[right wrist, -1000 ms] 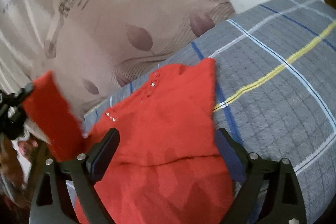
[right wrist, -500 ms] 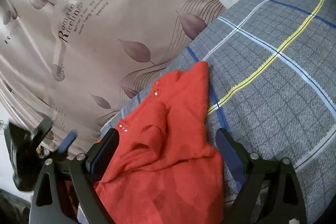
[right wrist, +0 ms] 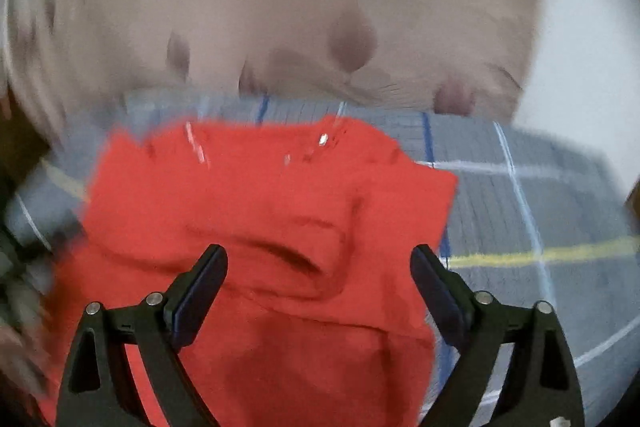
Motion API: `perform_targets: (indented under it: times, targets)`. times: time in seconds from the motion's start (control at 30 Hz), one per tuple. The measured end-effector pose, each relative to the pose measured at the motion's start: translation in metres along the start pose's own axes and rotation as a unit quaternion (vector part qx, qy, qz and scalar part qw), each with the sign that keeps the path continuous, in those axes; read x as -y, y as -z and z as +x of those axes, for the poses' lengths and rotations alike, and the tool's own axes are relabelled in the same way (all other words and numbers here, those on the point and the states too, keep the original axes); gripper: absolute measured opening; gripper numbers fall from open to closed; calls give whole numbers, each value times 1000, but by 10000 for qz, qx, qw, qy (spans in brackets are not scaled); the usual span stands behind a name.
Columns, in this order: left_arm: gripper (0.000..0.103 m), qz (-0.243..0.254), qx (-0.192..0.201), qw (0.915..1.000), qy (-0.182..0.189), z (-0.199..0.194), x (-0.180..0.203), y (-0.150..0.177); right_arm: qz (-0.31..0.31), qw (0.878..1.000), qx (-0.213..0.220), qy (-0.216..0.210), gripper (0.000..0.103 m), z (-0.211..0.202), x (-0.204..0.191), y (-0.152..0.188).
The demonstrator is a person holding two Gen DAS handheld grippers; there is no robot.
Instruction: Fold small clothes
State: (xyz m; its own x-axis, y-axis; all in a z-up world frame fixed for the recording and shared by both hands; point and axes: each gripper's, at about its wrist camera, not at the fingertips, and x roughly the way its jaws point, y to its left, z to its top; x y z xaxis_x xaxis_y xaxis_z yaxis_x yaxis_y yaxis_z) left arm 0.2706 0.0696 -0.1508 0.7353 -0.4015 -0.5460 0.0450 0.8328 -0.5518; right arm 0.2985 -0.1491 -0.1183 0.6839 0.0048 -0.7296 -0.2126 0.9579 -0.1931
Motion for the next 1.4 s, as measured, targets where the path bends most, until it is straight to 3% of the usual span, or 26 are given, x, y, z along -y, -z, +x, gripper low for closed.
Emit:
perform_targets:
  times: [0.03, 0.1, 0.13, 0.17, 0.2, 0.23, 0.3, 0.33, 0.47, 0.53, 0.6, 0.67, 0.7, 0.83, 0.9, 1.03, 1.1, 1.2, 1.23, 1.27, 1.33, 1.4]
  targets:
    - [103, 39, -27, 10000, -40, 1, 2, 0, -215, 9996, -48, 202, 78, 8, -7, -2]
    - [103, 29, -36, 10000, -35, 2, 1, 0, -147, 9992, -255, 286, 40, 24, -3, -6]
    - [103, 6, -34, 10000, -15, 1, 0, 0, 151, 9991, -348, 179, 13, 29, 7, -9]
    - [103, -10, -27, 10000, 4, 0, 0, 0, 763, 9966, -307, -97, 7, 29, 27, -10]
    - [103, -29, -22, 10000, 26, 0, -1, 0, 1590, 9860, -150, -487, 7, 25, 54, -7]
    - [103, -50, -17, 10000, 52, -1, -2, -1, 2478, 9648, -20, -880, 7, 22, 85, 2]
    - [103, -50, -22, 10000, 52, -1, -2, -1, 3378, 9295, 18, -1481, 11, 27, 119, 24]
    - [103, -28, -32, 10000, 25, 0, -3, 0, 3533, 9164, -107, -1877, 14, 35, 128, 34]
    - [103, 5, -48, 10000, -21, 1, -4, -1, 3630, 8968, -38, -2529, 17, 37, 138, 47]
    - [103, -12, -43, 10000, -10, 2, -3, -2, 3687, 8918, 21, -2621, 22, 38, 144, 46]
    - [103, -15, -43, 10000, -9, 3, -3, -2, 3845, 8845, 89, -2643, 31, 40, 153, 45]
    - [103, -13, -45, 10000, -12, 3, -3, -2, 4068, 8710, 104, -2755, 62, 46, 163, 45]
    - [103, -13, -46, 10000, -12, 3, -3, -2, 4105, 8697, 132, -2739, 65, 47, 167, 44]
    - [103, -15, -46, 10000, -8, 3, -3, -3, 4152, 8676, 92, -2733, 65, 50, 179, 39]
    - [103, -15, -46, 10000, -9, 3, -3, -3, 4173, 8651, 36, -2782, 59, 52, 184, 41]
    - [103, -14, -43, 10000, -11, 4, -4, -3, 4134, 8679, -182, -2747, 10, 57, 188, 43]
    - [103, -22, -33, 10000, -5, 4, -4, -3, 4200, 8646, -338, -2736, 8, 60, 186, 38]
    - [103, -115, 94, 9999, -50, 1, -7, -3, 4104, 8595, -512, -3005, 7, 61, 163, 1]
    - [103, -176, 192, 9996, -121, -2, -10, -3, 4054, 8542, -518, -3214, 7, 58, 152, -16]
    - [103, -246, 282, 9991, -200, -5, -13, -3, 4039, 8353, -434, -3704, 7, 49, 136, -38]
    - [103, -460, 479, 9973, -328, -11, -21, -3, 3935, 7849, 112, -4786, 7, 14, 109, -81]
    - [103, -551, 686, 9949, -487, -18, -25, -3, 3629, 7664, 783, -5242, 6, -25, 100, -106]
